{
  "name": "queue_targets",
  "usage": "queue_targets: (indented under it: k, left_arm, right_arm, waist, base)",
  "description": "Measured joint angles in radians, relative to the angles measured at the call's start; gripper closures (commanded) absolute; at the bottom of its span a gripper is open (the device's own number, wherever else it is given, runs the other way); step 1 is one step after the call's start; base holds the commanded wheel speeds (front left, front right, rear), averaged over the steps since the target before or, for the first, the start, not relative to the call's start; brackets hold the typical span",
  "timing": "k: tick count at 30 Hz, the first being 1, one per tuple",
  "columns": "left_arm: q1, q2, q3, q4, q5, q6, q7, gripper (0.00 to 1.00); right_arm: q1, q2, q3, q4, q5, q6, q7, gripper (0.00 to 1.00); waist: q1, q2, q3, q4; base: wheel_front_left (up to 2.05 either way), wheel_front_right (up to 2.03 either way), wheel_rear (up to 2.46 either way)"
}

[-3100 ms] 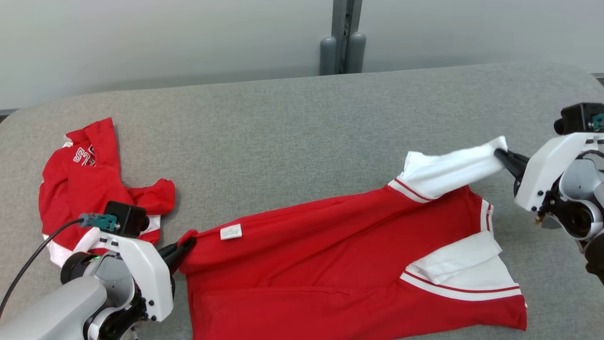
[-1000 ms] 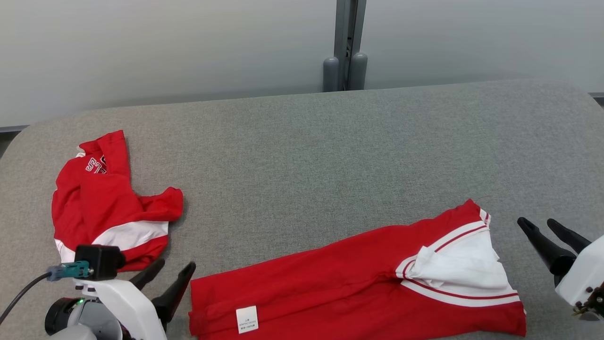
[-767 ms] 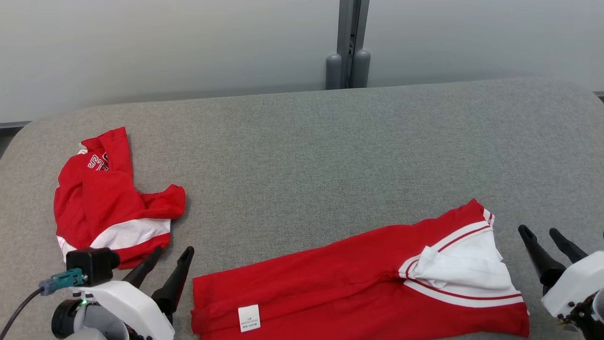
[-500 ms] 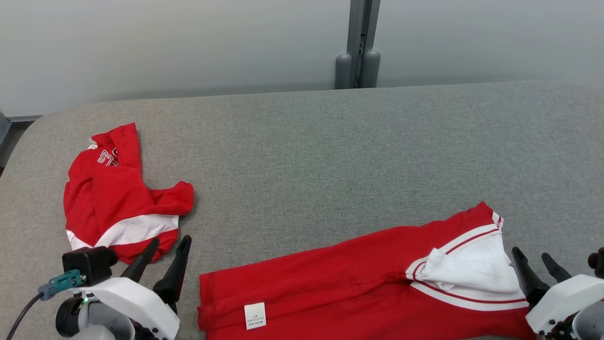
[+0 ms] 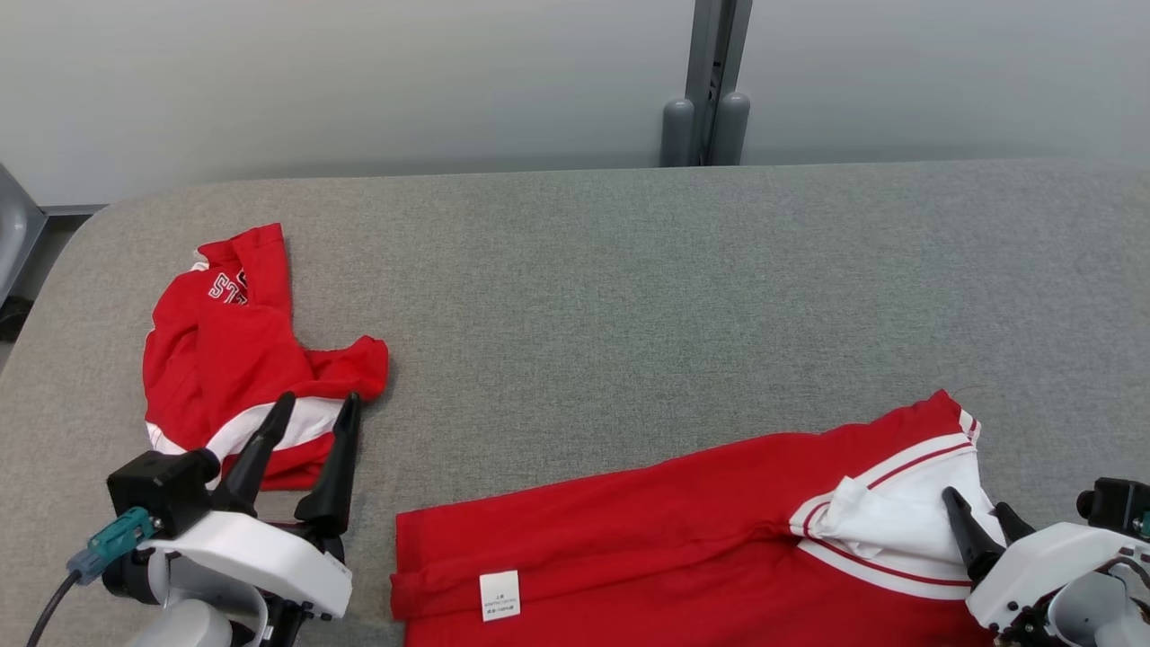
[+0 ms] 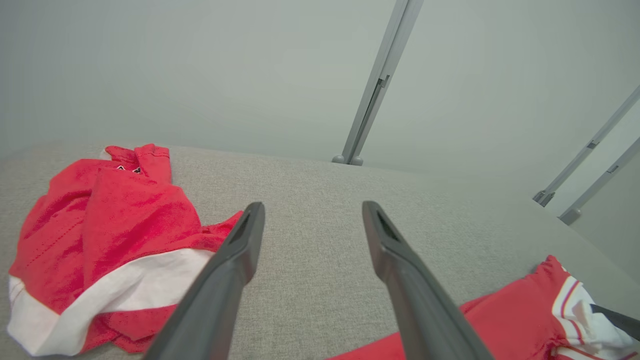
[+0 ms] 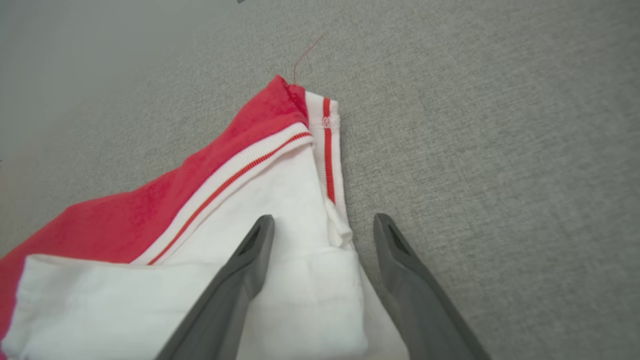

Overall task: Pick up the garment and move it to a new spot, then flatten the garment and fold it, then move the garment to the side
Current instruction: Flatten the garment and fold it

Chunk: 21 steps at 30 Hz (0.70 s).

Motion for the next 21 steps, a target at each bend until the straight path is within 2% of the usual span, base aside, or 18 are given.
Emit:
queue_targets:
  k: [6,10,15,16,17,18,21]
  left_arm:
    - [0.059,-0.060,0.138,-0.012,0.118,-0.026,-0.001,0.00]
    - [0.096,-0.091,0.182,-0.001,0.152,-0.056,-0.002,0.00]
    - [0.107,-0.119,0.208,0.021,0.171,-0.090,-0.002,0.00]
    - [0.107,-0.122,0.212,0.026,0.172,-0.093,-0.002,0.00]
    - [0.107,-0.127,0.214,0.031,0.176,-0.100,-0.002,0.00]
    - [0.108,-0.132,0.217,0.036,0.180,-0.103,-0.002,0.00]
    - [0.112,-0.144,0.224,0.048,0.185,-0.116,-0.002,0.00]
  right_arm:
    - [-0.032,0.001,0.038,0.081,0.047,0.000,-0.053,0.00]
    - [-0.053,0.000,0.070,0.127,0.081,0.000,-0.063,0.00]
    - [-0.076,-0.013,0.127,0.149,0.128,-0.002,-0.012,0.00]
    - [-0.081,-0.016,0.138,0.150,0.137,-0.002,-0.006,0.21]
    - [-0.084,-0.019,0.148,0.149,0.145,-0.002,-0.002,0.67]
    - [-0.087,-0.021,0.158,0.149,0.152,-0.002,-0.002,1.00]
    - [-0.098,-0.023,0.189,0.144,0.166,-0.001,-0.006,1.00]
  waist:
    - [0.0000,0.0000,0.003,0.013]
    - [0.0000,0.0000,0.004,0.022]
    - [0.0000,0.0000,0.005,0.031]
    - [0.0000,0.0000,0.005,0.032]
    - [0.0000,0.0000,0.003,0.033]
    - [0.0000,0.0000,0.002,0.033]
    - [0.0000,0.0000,-0.001,0.033]
  base:
    - [0.00,0.00,0.00]
    - [0.00,0.00,0.00]
    - [0.00,0.00,0.00]
    - [0.00,0.00,0.00]
    - [0.00,0.00,0.00]
    - [0.00,0.00,0.00]
    - [0.00,0.00,0.00]
